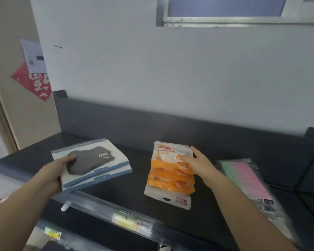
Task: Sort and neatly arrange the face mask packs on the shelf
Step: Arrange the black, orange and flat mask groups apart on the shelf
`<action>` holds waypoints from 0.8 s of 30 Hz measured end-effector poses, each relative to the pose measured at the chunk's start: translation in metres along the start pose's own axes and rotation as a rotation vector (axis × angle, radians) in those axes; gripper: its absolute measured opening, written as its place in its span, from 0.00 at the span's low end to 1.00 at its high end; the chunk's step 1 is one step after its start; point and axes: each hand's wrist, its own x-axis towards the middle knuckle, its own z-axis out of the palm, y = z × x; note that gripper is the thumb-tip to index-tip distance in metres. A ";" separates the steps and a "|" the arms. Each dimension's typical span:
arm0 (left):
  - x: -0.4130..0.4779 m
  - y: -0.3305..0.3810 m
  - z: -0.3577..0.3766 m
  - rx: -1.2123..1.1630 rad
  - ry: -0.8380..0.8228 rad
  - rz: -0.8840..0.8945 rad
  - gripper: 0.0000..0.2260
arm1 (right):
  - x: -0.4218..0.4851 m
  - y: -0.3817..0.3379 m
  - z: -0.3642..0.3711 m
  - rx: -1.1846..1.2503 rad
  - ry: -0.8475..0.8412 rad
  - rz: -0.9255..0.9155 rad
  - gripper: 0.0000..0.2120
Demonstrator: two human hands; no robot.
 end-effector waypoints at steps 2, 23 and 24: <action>0.008 -0.005 -0.006 0.024 0.000 -0.015 0.15 | -0.002 -0.001 0.000 -0.197 0.075 0.003 0.34; 0.147 0.023 0.048 0.657 0.168 0.417 0.40 | 0.020 -0.048 0.072 -0.498 0.467 -0.404 0.17; 0.153 0.022 0.049 0.746 0.173 0.477 0.39 | 0.021 -0.049 0.077 -0.516 0.482 -0.408 0.18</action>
